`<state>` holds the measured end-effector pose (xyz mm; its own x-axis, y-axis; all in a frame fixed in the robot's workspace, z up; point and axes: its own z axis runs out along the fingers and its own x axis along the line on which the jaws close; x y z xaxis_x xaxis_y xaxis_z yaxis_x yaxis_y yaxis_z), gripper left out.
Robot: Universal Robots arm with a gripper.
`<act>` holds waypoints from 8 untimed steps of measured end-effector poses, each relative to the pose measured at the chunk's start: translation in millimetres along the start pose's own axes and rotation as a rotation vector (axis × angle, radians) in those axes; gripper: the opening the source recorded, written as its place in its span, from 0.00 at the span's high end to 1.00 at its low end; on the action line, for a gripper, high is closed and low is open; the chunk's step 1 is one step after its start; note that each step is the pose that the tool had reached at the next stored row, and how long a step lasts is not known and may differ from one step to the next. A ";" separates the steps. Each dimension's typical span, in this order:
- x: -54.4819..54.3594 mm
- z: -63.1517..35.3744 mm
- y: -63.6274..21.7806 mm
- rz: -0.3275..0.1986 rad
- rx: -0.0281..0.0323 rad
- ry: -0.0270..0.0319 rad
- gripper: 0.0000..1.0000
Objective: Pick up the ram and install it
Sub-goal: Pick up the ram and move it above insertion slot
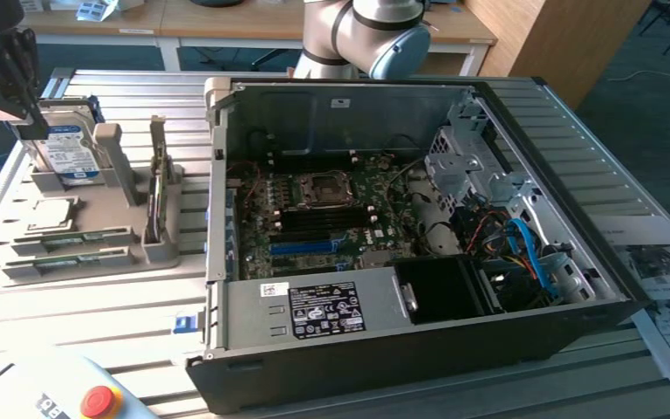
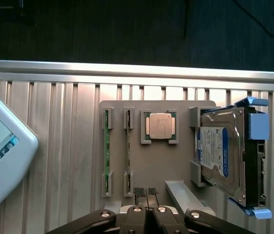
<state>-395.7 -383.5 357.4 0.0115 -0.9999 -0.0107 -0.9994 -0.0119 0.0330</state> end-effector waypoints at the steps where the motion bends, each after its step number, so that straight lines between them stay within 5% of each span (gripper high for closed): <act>1: 0.0 0.0 0.0 0.000 -0.0001 0.0000 0.90; 8: 0.0 0.1 0.0 0.000 0.0000 0.0000 0.90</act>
<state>-395.7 -383.5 357.3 0.0116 -0.9999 -0.0107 -0.9994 -0.0119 0.0330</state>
